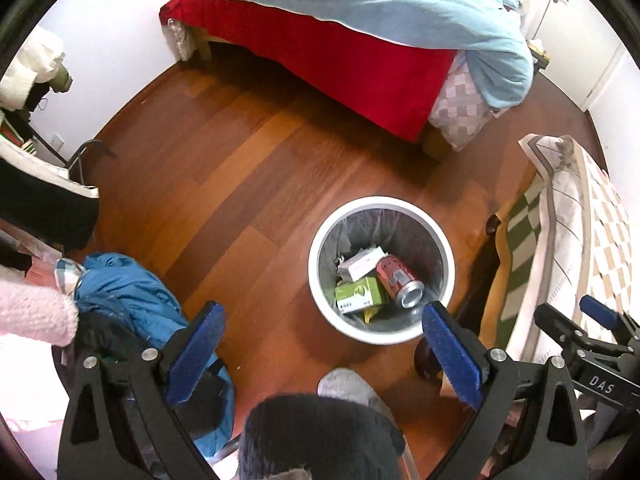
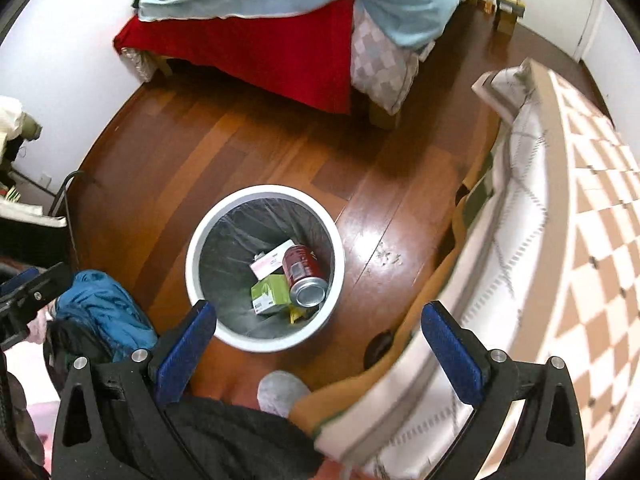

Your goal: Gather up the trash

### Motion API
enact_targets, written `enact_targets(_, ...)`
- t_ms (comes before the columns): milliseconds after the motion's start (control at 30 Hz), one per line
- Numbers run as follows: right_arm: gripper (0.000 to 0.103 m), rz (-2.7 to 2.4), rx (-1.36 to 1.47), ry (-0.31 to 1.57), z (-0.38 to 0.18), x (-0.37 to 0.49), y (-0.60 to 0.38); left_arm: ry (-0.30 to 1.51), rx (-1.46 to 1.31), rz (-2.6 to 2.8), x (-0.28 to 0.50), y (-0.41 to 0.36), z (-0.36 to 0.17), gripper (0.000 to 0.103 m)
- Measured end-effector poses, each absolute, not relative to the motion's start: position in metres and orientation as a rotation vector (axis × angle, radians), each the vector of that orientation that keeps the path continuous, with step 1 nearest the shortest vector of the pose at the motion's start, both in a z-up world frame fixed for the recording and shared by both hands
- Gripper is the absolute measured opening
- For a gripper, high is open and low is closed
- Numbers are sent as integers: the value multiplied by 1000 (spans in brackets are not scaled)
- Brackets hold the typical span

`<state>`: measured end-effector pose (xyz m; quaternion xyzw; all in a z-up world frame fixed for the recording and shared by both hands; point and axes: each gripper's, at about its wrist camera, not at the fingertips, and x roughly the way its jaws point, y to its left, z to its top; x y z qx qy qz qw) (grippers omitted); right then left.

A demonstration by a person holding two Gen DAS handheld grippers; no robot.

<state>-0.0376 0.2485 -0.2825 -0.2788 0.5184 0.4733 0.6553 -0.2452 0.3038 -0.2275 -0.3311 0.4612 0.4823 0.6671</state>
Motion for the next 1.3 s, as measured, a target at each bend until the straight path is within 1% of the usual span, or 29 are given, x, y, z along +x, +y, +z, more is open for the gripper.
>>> enact_targets(300, 103, 1105, -627, 1125, -214, -59, 191, 963, -707, 1077, -258, 260, -167, 101)
enact_targets(767, 103, 1280, -522, 1056, -84, -78, 128, 814, -694, 927, -268, 207, -78, 101)
enact_targets(933, 103, 1329, -488, 1055, -52, -81, 109, 764, -698, 880, -272, 194, -55, 101)
enact_targets(1300, 103, 1419, -444, 1039, -5, -92, 85, 691, -682, 839, -282, 170, -20, 101)
